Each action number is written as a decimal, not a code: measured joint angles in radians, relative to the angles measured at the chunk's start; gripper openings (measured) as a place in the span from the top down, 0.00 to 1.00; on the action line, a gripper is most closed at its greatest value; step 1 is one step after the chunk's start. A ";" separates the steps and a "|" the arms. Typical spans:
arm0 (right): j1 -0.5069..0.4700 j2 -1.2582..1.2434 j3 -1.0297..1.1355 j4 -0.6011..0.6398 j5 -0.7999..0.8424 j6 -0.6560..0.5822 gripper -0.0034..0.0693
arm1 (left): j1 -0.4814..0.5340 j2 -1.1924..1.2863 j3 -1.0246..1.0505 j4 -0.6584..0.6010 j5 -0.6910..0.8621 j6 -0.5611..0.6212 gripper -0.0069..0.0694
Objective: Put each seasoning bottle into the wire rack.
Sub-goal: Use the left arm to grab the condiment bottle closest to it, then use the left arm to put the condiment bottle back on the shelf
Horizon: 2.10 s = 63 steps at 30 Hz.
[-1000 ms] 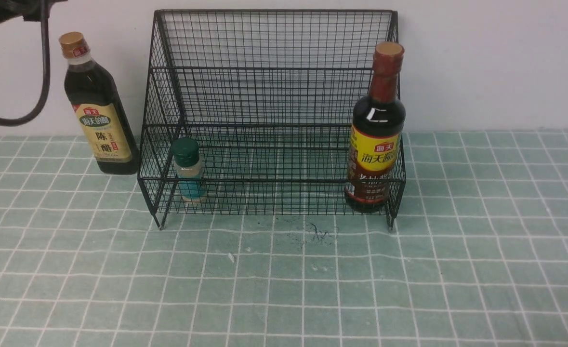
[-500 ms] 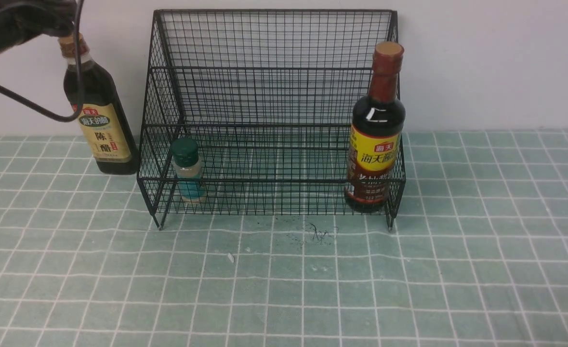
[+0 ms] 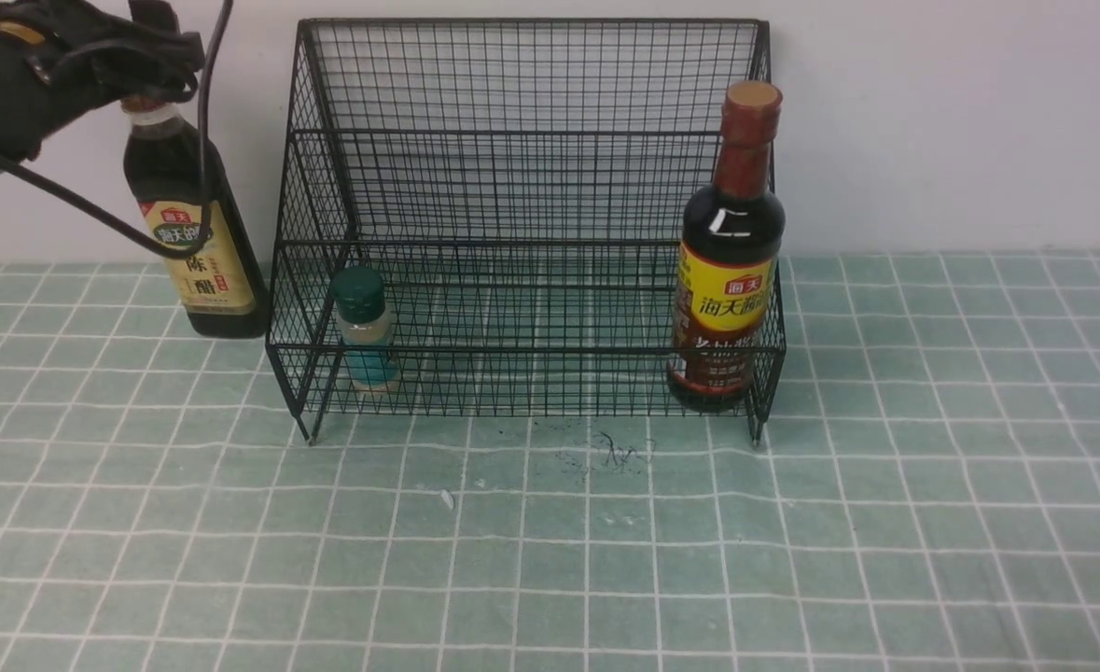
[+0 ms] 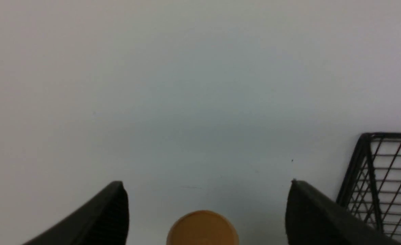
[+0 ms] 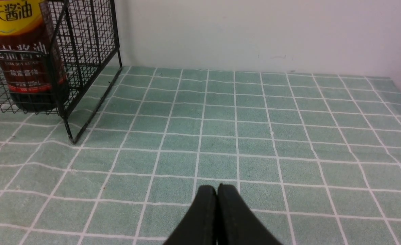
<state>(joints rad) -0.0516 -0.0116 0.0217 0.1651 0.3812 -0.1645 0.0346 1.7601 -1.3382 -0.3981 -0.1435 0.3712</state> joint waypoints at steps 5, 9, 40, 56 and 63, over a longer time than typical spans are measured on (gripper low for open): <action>0.000 0.000 0.000 0.000 0.000 0.000 0.97 | 0.000 0.029 0.000 0.002 0.000 0.017 0.17; 0.000 0.000 0.000 0.000 0.000 -0.001 0.97 | -0.001 0.047 0.000 0.002 -0.002 0.018 0.17; 0.000 0.000 0.000 0.000 0.000 -0.003 0.97 | -0.001 -0.058 -0.095 0.003 0.244 0.023 0.49; 0.000 0.000 0.000 0.000 0.000 -0.003 0.97 | -0.054 -0.167 -0.320 -0.043 0.331 -0.003 0.49; 0.000 0.000 0.000 0.000 0.000 -0.003 0.97 | -0.148 -0.173 -0.335 -0.059 0.405 -0.035 0.49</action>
<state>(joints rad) -0.0516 -0.0116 0.0217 0.1651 0.3812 -0.1680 -0.1138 1.5870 -1.6734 -0.4576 0.2616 0.3358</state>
